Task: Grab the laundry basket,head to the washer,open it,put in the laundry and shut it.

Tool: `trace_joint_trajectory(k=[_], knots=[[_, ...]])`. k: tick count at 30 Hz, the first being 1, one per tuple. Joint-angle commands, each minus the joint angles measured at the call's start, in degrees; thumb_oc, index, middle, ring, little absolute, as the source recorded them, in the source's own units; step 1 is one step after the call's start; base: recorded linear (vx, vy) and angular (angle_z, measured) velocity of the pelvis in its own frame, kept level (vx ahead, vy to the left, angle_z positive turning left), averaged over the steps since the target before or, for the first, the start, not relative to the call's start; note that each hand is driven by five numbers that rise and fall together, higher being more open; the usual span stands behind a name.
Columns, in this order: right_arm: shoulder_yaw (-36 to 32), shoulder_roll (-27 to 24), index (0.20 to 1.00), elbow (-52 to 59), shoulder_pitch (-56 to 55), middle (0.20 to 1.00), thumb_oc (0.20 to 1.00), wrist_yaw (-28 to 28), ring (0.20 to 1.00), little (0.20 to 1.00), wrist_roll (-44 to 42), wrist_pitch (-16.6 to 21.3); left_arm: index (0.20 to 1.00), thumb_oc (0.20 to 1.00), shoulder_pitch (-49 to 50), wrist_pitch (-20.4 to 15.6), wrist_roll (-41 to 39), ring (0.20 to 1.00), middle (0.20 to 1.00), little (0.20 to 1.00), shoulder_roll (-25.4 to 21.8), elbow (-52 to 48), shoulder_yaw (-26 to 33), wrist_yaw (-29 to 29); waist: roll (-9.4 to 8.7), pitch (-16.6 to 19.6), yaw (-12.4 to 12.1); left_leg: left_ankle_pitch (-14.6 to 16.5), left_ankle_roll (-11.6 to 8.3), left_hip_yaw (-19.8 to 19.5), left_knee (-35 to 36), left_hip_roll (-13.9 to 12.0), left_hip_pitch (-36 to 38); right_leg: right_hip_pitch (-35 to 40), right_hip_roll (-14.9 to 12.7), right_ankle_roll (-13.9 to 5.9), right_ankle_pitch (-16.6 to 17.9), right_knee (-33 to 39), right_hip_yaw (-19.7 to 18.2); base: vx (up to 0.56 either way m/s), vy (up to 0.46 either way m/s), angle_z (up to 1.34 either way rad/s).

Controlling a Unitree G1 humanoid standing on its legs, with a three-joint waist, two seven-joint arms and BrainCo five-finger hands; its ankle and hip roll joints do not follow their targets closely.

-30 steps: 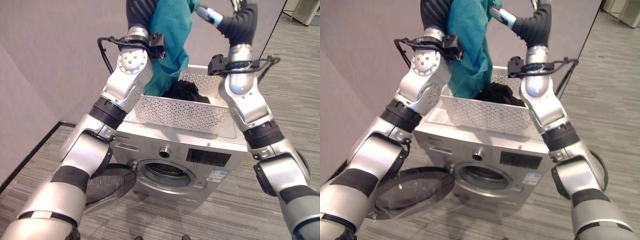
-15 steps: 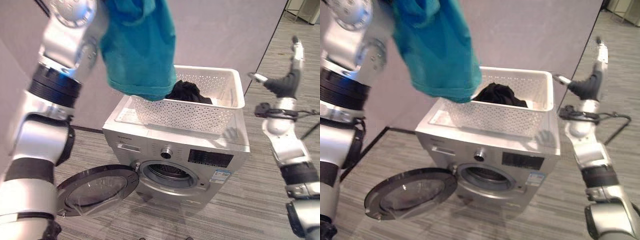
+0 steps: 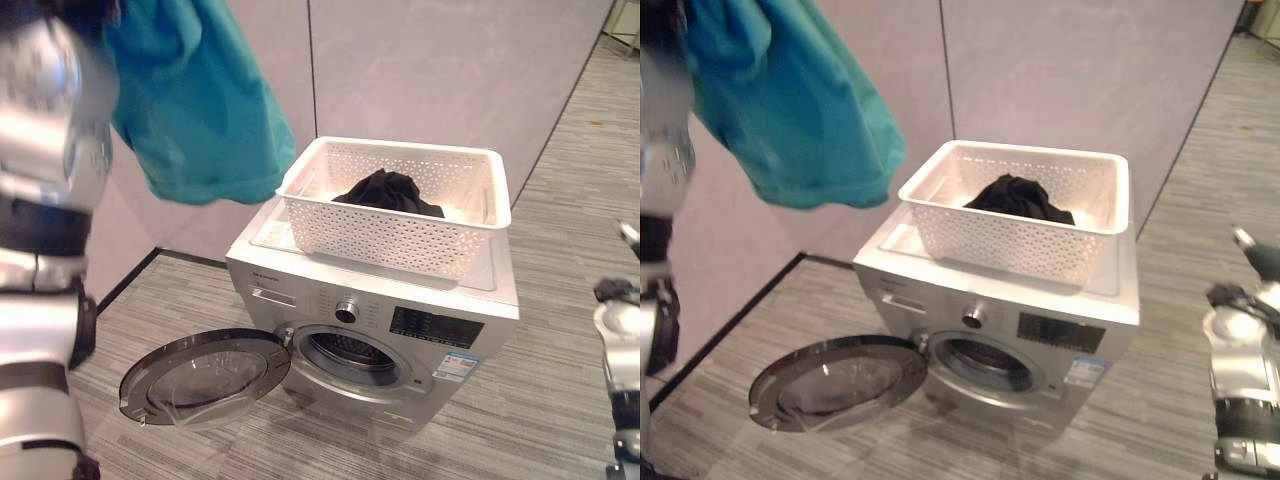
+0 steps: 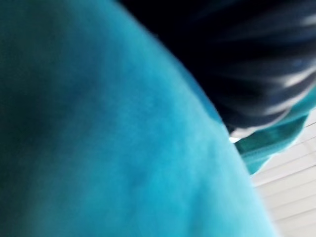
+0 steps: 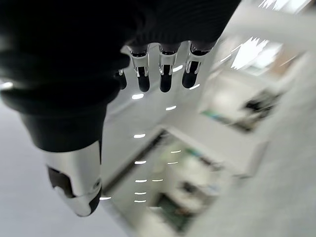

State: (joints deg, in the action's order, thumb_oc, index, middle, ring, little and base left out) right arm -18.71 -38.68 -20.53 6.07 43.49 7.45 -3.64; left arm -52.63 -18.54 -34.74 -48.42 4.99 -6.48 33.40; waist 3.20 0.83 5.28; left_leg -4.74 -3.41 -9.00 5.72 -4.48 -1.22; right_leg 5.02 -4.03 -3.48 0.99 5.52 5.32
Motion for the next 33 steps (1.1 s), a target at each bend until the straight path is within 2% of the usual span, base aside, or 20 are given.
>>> trace_joint_trajectory(k=[1, 2, 4, 5, 8, 9, 10, 11, 13, 16, 17, 18, 21, 23, 25, 27, 33], knots=[[-4.2, 0.5, 1.0, 0.0, -2.6, 1.0, 1.0, 1.2, 1.0, 1.0, 0.8, 0.1, 0.2, 0.2, 2.6, -1.0, 2.3, 0.2, 0.2, 0.2, -0.1, 0.6, 5.9, -0.9, -1.25, 1.0, -2.6, 10.7, 1.89, 3.2, -0.7, -1.2, 7.9, -1.8, -3.6, -2.45, -1.8, -0.5, 1.5, 0.0, 0.0, 0.0], [-5.2, 3.8, 1.0, -0.6, -6.3, 1.0, 1.0, 1.8, 1.0, 1.0, 0.7, -0.7, 0.2, 0.2, 13.0, -1.3, 0.9, 0.2, 0.2, 0.2, 2.3, -4.5, 10.8, -2.2, -1.53, 0.7, -2.7, 10.8, 2.03, 3.1, -0.7, -1.2, 7.9, -1.8, -3.6, -2.28, -1.9, -0.5, 1.4, 0.0, 0.0, 0.0], [-5.4, 5.5, 1.0, -1.3, -7.7, 1.0, 1.0, 1.8, 1.0, 1.0, 0.7, -1.2, 0.2, 0.2, 16.9, -1.3, 0.4, 0.2, 0.2, 0.2, 4.2, -6.4, 12.7, -2.7, -1.78, 0.3, -2.8, 10.6, 2.04, 3.1, -0.7, -1.2, 7.8, -2.0, -3.6, -2.17, -1.7, -0.5, 1.4, 0.0, 0.0, 0.0], [-5.6, 8.7, 1.0, -4.9, -10.7, 1.0, 1.0, 2.4, 1.0, 1.0, 0.2, -1.9, 0.2, 0.2, 25.7, -1.3, 0.1, 0.2, 0.2, 0.2, 8.5, -10.2, 16.7, -3.5, -2.16, -0.1, -3.0, 10.8, 2.1, 3.1, -0.7, -1.1, 7.8, -2.0, -3.6, -1.97, -1.7, -0.5, 1.3, 0.0, 0.0, 0.0], [-3.3, 11.9, 1.0, -13.7, -12.0, 1.0, 1.0, 2.5, 1.0, 1.0, -3.5, -1.3, 0.2, 0.2, 34.5, -1.2, -0.4, 0.2, 0.2, 0.2, 14.2, -13.9, 19.4, -4.3, -2.39, -0.7, -3.4, 11.1, 2.09, 3.1, -0.8, -1.3, 8.0, -1.8, -3.5, -1.74, -1.9, -0.5, 1.1, 0.0, -0.003, 0.04], [-3.0, 11.7, 1.0, -14.1, -11.9, 1.0, 1.0, 2.6, 1.0, 1.0, -3.7, -1.0, 0.2, 0.2, 35.0, -1.1, -0.4, 0.2, 0.2, 0.2, 14.4, -14.2, 19.6, -4.3, -2.33, -0.6, -3.3, 11.1, 2.09, 3.2, -0.8, -1.3, 8.0, -1.8, -3.5, -1.74, -2.0, -0.5, 1.1, -0.01, -0.002, 0.1], [-1.7, 12.6, 1.0, -17.3, -12.0, 1.0, 1.0, 1.8, 1.0, 1.0, -5.1, -0.4, 0.2, 0.2, 37.5, -1.4, -1.0, 0.2, 0.2, 0.2, 16.3, -15.0, 20.5, -4.5, -2.42, -0.8, -3.4, 11.2, 2.08, 3.3, -0.8, -1.3, 8.1, -1.8, -3.5, -1.65, -1.9, -0.5, 1.0, -0.02, -0.004, 0.07], [0.4, 15.9, 1.0, -25.1, -11.9, 1.0, 1.0, -1.0, 1.0, 1.0, -10.0, 1.3, 0.2, 0.2, 41.2, -1.2, -1.8, 0.2, 0.2, 0.2, 19.7, -16.2, 20.8, -5.6, -2.68, -1.3, -3.9, 11.2, 2.04, 3.3, -0.8, -1.3, 8.1, -1.7, -3.4, -1.53, -1.9, -0.5, 0.8, -0.02, -0.008, 0.03], [1.5, 17.0, 1.0, -29.2, -11.3, 1.0, 1.0, -2.4, 1.0, 1.0, -13.1, 3.0, 0.2, 0.2, 43.5, -0.9, -1.8, 0.2, 0.2, 0.2, 21.3, -17.4, 21.0, -6.0, -2.73, -1.4, -4.0, 11.3, 2.04, 3.4, -0.7, -1.3, 8.3, -1.7, -3.4, -1.48, -1.9, -0.5, 0.7, -0.01, -0.009, -0.05], [7.5, 21.0, 1.0, -38.7, -9.6, 1.0, 1.0, -8.3, 1.0, 1.0, -18.3, 5.5, 0.2, 0.2, 53.1, 0.7, 0.2, 0.2, 0.2, 0.2, 26.5, -23.1, 18.9, -9.6, -2.96, -2.5, -5.3, 11.2, 2.08, 3.5, -0.8, -1.2, 8.4, -1.5, -3.4, -1.33, -1.8, -0.5, 0.7, 0.0, 0.0, 0.0], [7.7, 21.0, 1.0, -38.9, -9.6, 1.0, 1.0, -8.3, 1.0, 1.0, -18.4, 5.7, 0.2, 0.2, 53.3, 0.8, 0.3, 0.2, 0.2, 0.2, 26.5, -23.3, 19.0, -9.6, -2.96, -2.4, -5.3, 11.3, 2.08, 3.6, -0.8, -1.2, 8.4, -1.5, -3.4, -1.34, -1.8, -0.5, 0.6, -0.02, -0.008, -0.06], [10.7, 22.9, 1.0, -41.0, -9.6, 1.0, 1.0, -11.4, 1.0, 1.0, -19.2, 6.5, 0.2, 0.2, 57.6, 2.0, 2.5, 0.2, 0.2, 0.2, 26.7, -25.6, 17.4, -12.0, -2.87, -3.1, -5.9, 11.2, 2.12, 3.6, -0.9, -1.2, 8.4, -1.5, -3.4, -1.32, -1.8, -0.5, 0.7, -0.02, -0.005, -0.04], [12.2, 24.2, 1.0, -43.1, -9.1, 1.0, 1.0, -13.1, 1.0, 1.0, -21.2, 7.3, 0.2, 0.2, 61.1, 3.1, 2.8, 0.2, 0.2, 0.2, 26.1, -27.0, 15.3, -14.6, -2.71, -3.5, -6.3, 11.2, 2.19, 3.5, -1.0, -1.2, 8.3, -1.5, -3.5, -1.33, -1.7, -0.5, 0.7, -0.02, -0.006, 0.03], [15.7, 25.7, 1.0, -45.6, -7.4, 1.0, 1.0, -14.5, 1.0, 1.0, -21.5, 7.4, 0.2, 0.2, 64.7, 4.8, 2.6, 0.2, 0.2, 0.2, 25.7, -26.0, 10.2, -18.5, -2.22, -4.2, -7.0, 11.5, 2.26, 3.3, -1.1, -1.4, 8.5, -1.0, -3.4, -1.37, -2.1, -0.5, 1.1, 0.0, -0.014, 0.05], [19.0, 26.9, 1.0, -46.3, -5.5, 1.0, 1.0, -15.6, 1.0, 1.0, -20.9, 7.4, 0.2, 0.2, 66.5, 5.9, 2.3, 0.2, 0.2, 0.2, 25.9, -21.6, 5.9, -20.0, -2.08, -5.0, -7.4, 11.2, 2.28, 3.0, -1.2, -1.3, 8.1, -1.2, -3.5, -1.36, -2.0, -0.5, 1.3, -0.04, -0.014, 0.03], [19.8, 27.2, 1.0, -46.1, -4.7, 1.0, 1.0, -15.7, 1.0, 1.0, -20.9, 7.4, 0.2, 0.2, 67.5, 6.2, 2.1, 0.2, 0.2, 0.2, 26.0, -20.4, 4.9, -20.4, -2.01, -5.3, -7.5, 11.1, 2.29, 2.9, -1.2, -1.3, 7.9, -1.3, -3.6, -1.37, -2.0, -0.5, 1.4, -0.01, -0.004, 0.02], [25.7, 28.3, 1.0, -42.8, -2.1, 1.0, 1.0, -17.9, 1.0, 1.0, -20.1, 8.5, 0.2, 0.2, 70.9, 8.9, 5.5, 0.2, 0.2, 0.2, 27.3, -3.3, -1.2, -23.0, -1.56, -7.1, -8.3, 10.3, 2.32, 2.8, -1.3, -1.2, 6.8, -2.0, -3.9, -1.44, -1.8, -0.5, 1.7, -0.01, -0.003, 0.0]])
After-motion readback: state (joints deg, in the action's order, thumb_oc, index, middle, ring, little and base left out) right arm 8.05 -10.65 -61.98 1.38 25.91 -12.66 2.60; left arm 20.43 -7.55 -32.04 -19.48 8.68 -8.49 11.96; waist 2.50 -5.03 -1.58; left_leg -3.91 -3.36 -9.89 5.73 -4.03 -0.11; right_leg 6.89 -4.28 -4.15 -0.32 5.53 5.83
